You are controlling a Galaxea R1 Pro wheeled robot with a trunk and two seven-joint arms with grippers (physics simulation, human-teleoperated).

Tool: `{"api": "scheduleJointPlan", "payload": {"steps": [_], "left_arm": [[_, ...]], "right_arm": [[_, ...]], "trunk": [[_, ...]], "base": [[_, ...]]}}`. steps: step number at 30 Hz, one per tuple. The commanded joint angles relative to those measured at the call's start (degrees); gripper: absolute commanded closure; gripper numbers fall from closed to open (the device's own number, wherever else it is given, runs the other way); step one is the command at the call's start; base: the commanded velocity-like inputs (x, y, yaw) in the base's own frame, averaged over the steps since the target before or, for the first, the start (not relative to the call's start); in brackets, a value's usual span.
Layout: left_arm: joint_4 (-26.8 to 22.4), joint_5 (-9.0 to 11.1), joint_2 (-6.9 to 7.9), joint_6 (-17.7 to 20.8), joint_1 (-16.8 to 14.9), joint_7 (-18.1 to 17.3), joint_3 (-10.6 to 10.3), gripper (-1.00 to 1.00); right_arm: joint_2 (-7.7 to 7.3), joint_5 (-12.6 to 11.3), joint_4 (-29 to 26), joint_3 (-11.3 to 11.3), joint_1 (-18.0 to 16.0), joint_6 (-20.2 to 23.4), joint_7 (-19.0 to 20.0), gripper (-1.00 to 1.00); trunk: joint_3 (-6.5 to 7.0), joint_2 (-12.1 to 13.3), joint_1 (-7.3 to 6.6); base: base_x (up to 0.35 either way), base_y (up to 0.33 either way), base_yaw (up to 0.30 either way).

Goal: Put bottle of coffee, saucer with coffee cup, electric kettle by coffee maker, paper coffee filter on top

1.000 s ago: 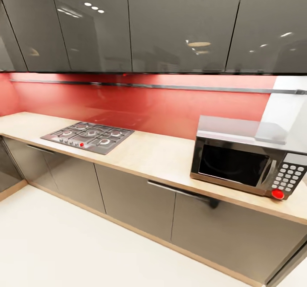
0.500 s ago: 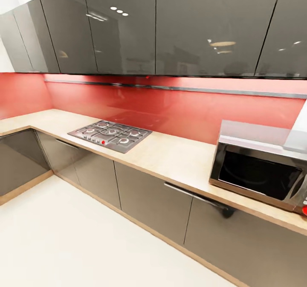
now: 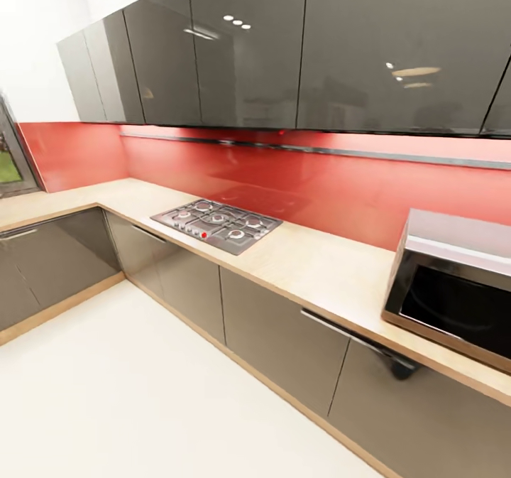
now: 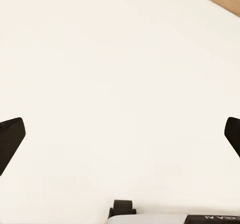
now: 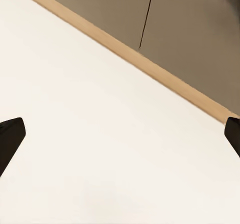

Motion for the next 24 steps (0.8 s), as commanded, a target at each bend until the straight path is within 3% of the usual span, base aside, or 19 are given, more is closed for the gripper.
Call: {"api": "scheduleJointPlan", "payload": {"steps": [1,24], "left_arm": [[0.07,0.07,-0.01,-0.19,-0.05,0.04,0.04,-1.00],[0.07,0.07,-0.01,-0.19,-0.07,0.04,0.04,-1.00]], "right_arm": [[-0.01,0.05,0.01,0.02,-0.02,-0.16,-0.02,-1.00],[-0.01,0.04,0.04,0.02,-0.05,-0.16,-0.02,-1.00]], "trunk": [[0.10,0.35,-0.21],[4.23,9.57,-5.27]], "base": [[0.000,0.000,0.278],[0.000,0.000,0.278]]}}
